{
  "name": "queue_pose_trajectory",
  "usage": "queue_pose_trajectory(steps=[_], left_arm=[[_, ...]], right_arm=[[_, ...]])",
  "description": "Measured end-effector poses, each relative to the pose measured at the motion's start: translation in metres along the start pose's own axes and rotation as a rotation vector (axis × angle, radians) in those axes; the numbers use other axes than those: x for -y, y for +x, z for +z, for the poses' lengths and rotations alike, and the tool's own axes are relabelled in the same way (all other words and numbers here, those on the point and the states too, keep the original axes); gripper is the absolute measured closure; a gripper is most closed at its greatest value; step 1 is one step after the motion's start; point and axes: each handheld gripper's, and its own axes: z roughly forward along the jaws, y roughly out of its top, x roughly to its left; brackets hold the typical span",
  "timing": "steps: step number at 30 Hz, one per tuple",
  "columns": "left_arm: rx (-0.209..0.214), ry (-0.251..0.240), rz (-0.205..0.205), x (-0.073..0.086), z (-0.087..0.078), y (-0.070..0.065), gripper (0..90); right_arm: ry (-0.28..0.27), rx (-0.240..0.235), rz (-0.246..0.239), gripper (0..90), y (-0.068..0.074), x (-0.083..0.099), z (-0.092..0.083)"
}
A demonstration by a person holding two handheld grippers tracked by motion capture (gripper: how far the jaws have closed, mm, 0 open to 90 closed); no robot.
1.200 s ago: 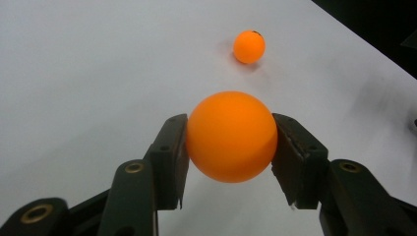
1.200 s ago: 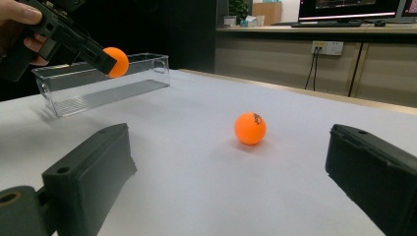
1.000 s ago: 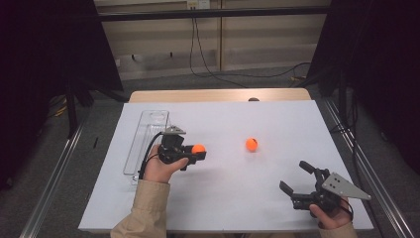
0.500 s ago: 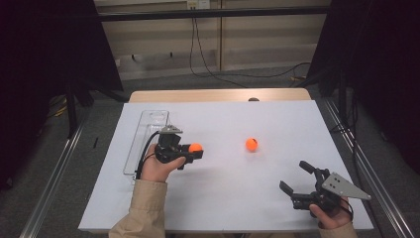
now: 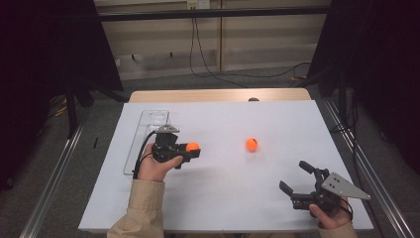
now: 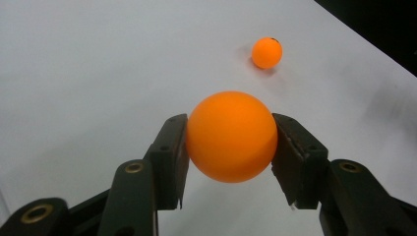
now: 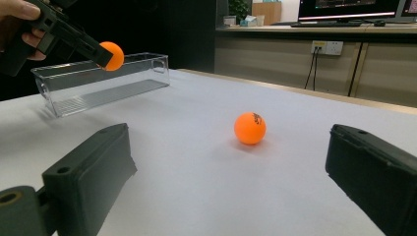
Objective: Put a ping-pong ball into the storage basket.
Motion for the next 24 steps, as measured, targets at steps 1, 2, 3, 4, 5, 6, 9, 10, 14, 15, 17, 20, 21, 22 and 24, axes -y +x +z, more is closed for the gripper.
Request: queue_pose_trajectory(steps=[1, 2, 3, 4, 5, 6, 9, 10, 14, 15, 17, 20, 21, 22, 24], left_arm=[[-0.001, 0.001, -0.001, 0.0000, -0.0007, 0.0005, 50.8], [-0.001, -0.003, -0.003, 0.0001, -0.0009, 0.0010, 50.8], [-0.001, -0.004, -0.005, 0.0002, -0.0013, 0.0013, 50.8], [-0.003, -0.003, -0.005, 0.0002, -0.0019, 0.0018, 50.8], [-0.004, -0.004, -0.006, 0.0002, -0.0023, 0.0022, 50.8], [-0.005, -0.004, -0.006, 0.0003, -0.0029, 0.0028, 50.8], [-0.010, -0.005, -0.005, 0.0004, -0.0037, 0.0035, 50.8], [-0.009, -0.004, -0.004, 0.0004, -0.0038, 0.0036, 50.8], [-0.012, -0.009, -0.011, 0.0005, -0.0045, 0.0044, 50.8], [-0.013, -0.006, -0.010, 0.0005, -0.0047, 0.0048, 50.8], [-0.014, -0.010, -0.014, 0.0007, -0.0052, 0.0054, 50.8], [-0.019, -0.009, -0.014, 0.0008, -0.0065, 0.0064, 50.8], [-0.018, -0.009, -0.015, 0.0009, -0.0069, 0.0067, 50.8], [-0.016, -0.012, -0.017, 0.0010, -0.0070, 0.0070, 50.8], [-0.018, -0.011, -0.017, 0.0010, -0.0081, 0.0078, 50.8]], right_arm=[[0.001, 0.000, -0.002, 3.5, -0.0001, 0.0000, -0.0001], [0.001, 0.001, 0.000, 3.5, 0.0000, 0.0000, 0.0000], [0.001, 0.001, 0.000, 3.5, 0.0000, 0.0001, 0.0000], [0.002, -0.001, -0.001, 3.5, -0.0001, 0.0001, 0.0000], [0.002, 0.000, -0.002, 3.5, -0.0002, 0.0002, 0.0002], [0.002, 0.000, -0.001, 3.5, -0.0003, 0.0002, 0.0002], [0.003, -0.001, -0.005, 3.5, -0.0004, 0.0003, 0.0004], [0.002, -0.002, -0.001, 3.5, -0.0001, 0.0002, 0.0004], [0.003, -0.001, -0.003, 3.5, -0.0003, 0.0003, 0.0004], [0.003, -0.001, -0.003, 3.5, -0.0004, 0.0004, 0.0004], [0.005, -0.001, -0.004, 3.5, -0.0006, 0.0004, 0.0004], [0.005, -0.001, -0.005, 3.5, -0.0005, 0.0004, 0.0005], [0.005, -0.001, -0.005, 3.5, -0.0005, 0.0004, 0.0005], [0.005, -0.001, -0.005, 3.5, -0.0005, 0.0005, 0.0005], [0.006, -0.001, -0.005, 3.5, -0.0005, 0.0005, 0.0005]])
